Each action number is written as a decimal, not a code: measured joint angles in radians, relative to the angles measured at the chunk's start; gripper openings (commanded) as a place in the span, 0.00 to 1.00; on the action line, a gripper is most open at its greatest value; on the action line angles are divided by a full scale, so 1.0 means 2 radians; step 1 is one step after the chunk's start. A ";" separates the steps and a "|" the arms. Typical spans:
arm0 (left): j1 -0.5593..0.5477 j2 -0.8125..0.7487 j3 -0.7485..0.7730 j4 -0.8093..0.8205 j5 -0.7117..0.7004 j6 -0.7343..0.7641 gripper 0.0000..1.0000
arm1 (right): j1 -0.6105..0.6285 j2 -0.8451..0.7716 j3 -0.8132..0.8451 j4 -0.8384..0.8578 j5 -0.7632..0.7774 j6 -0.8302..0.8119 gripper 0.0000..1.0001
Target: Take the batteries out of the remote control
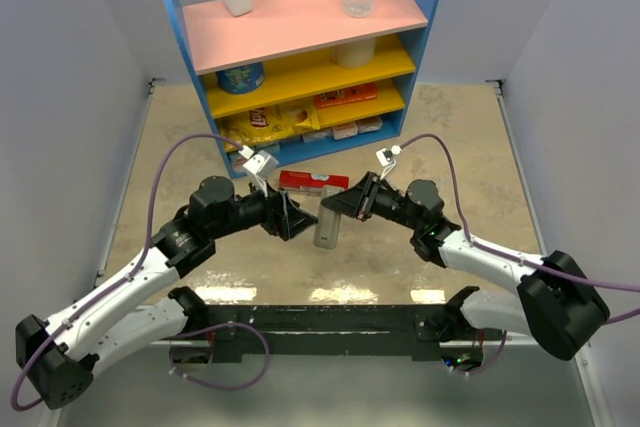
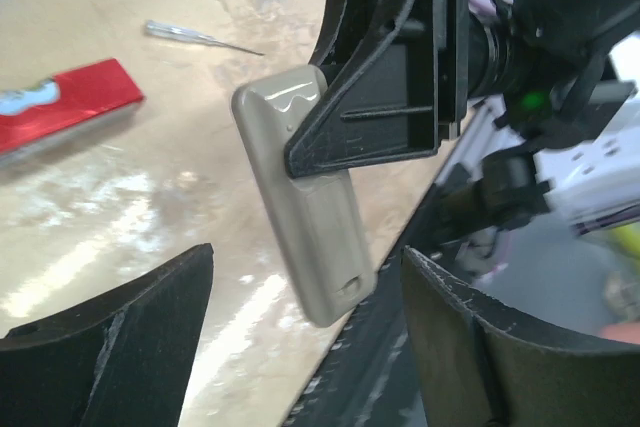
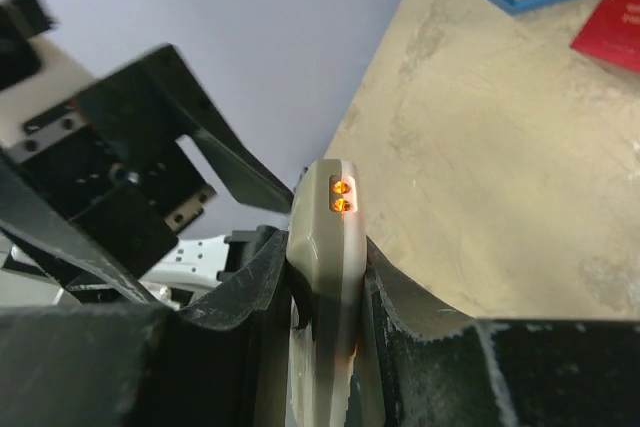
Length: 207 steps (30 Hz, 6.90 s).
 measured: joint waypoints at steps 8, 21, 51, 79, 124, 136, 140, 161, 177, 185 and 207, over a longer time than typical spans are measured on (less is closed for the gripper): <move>-0.009 -0.007 0.015 -0.068 -0.014 0.206 0.61 | -0.011 0.029 -0.011 0.000 -0.056 0.016 0.00; -0.074 0.004 -0.002 -0.062 -0.014 0.378 0.58 | -0.011 0.050 -0.032 0.027 -0.062 0.035 0.00; -0.158 0.028 -0.040 -0.005 -0.062 0.432 0.61 | -0.011 0.118 -0.059 0.135 -0.072 0.091 0.00; -0.169 0.052 -0.038 0.005 -0.079 0.453 0.63 | -0.003 0.156 -0.064 0.185 -0.072 0.108 0.00; -0.170 0.053 -0.030 -0.007 -0.062 0.466 0.63 | 0.003 0.163 -0.066 0.202 -0.075 0.120 0.00; -0.170 0.056 -0.030 -0.008 -0.063 0.472 0.64 | 0.003 0.167 -0.068 0.205 -0.075 0.119 0.00; -0.170 0.053 -0.030 -0.010 -0.064 0.474 0.64 | 0.003 0.173 -0.068 0.211 -0.075 0.122 0.00; -0.170 0.048 -0.030 -0.022 -0.057 0.482 0.64 | 0.003 0.172 -0.069 0.215 -0.075 0.123 0.00; -0.171 0.056 -0.030 -0.017 -0.066 0.483 0.64 | 0.003 0.172 -0.069 0.211 -0.074 0.121 0.00; -0.171 0.058 -0.030 -0.008 -0.066 0.485 0.64 | 0.003 0.172 -0.069 0.216 -0.074 0.122 0.00; -0.175 0.051 -0.037 -0.003 -0.092 0.496 0.64 | 0.002 0.189 -0.072 0.239 -0.070 0.129 0.00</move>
